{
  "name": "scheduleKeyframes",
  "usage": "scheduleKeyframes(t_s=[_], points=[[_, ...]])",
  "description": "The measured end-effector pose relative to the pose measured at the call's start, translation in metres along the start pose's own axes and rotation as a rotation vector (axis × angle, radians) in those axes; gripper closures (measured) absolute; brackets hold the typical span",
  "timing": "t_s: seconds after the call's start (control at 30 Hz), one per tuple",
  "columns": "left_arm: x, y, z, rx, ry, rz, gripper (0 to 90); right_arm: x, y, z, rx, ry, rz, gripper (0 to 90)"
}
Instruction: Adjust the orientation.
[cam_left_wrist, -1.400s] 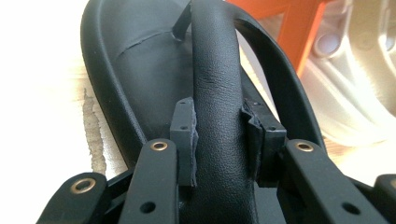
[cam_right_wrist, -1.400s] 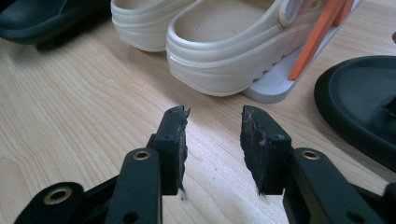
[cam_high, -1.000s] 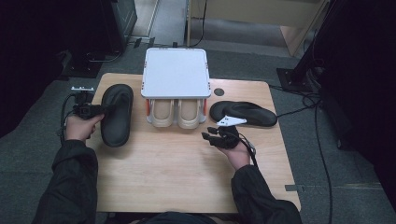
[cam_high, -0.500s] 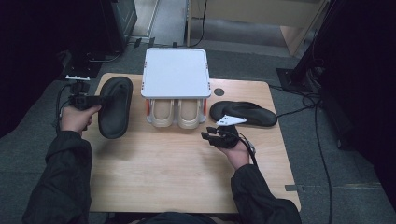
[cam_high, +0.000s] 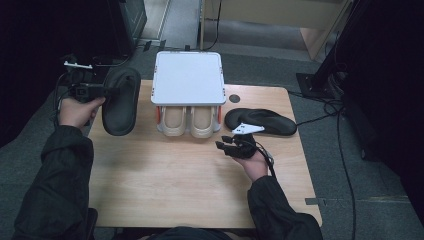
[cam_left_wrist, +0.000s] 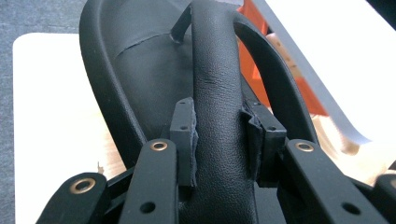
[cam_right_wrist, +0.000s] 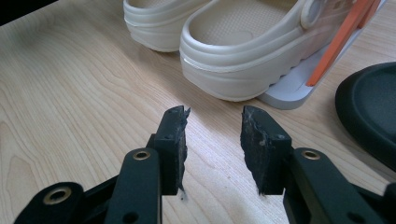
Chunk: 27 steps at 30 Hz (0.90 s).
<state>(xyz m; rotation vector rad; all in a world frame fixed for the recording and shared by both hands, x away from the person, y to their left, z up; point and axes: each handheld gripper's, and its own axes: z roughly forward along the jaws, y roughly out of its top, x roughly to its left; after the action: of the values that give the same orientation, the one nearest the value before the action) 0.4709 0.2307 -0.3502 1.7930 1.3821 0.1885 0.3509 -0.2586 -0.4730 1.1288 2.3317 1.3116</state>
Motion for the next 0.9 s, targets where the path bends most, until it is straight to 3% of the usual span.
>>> scheduleKeyframes(t_s=[0.5, 0.77, 0.9], points=[[-0.029, 0.046, -0.001, -0.024, -0.016, 0.022, 67.9, 0.001, -0.001, -0.001, -0.002, 0.006, 0.008, 61.0], [-0.047, 0.063, 0.015, -0.02, -0.031, 0.036, 67.9, 0.001, -0.001, -0.003, -0.004, 0.003, 0.004, 61.0], [-0.056, 0.07, 0.027, -0.026, -0.051, 0.024, 67.9, 0.002, -0.002, -0.005, -0.004, 0.003, 0.006, 61.0]])
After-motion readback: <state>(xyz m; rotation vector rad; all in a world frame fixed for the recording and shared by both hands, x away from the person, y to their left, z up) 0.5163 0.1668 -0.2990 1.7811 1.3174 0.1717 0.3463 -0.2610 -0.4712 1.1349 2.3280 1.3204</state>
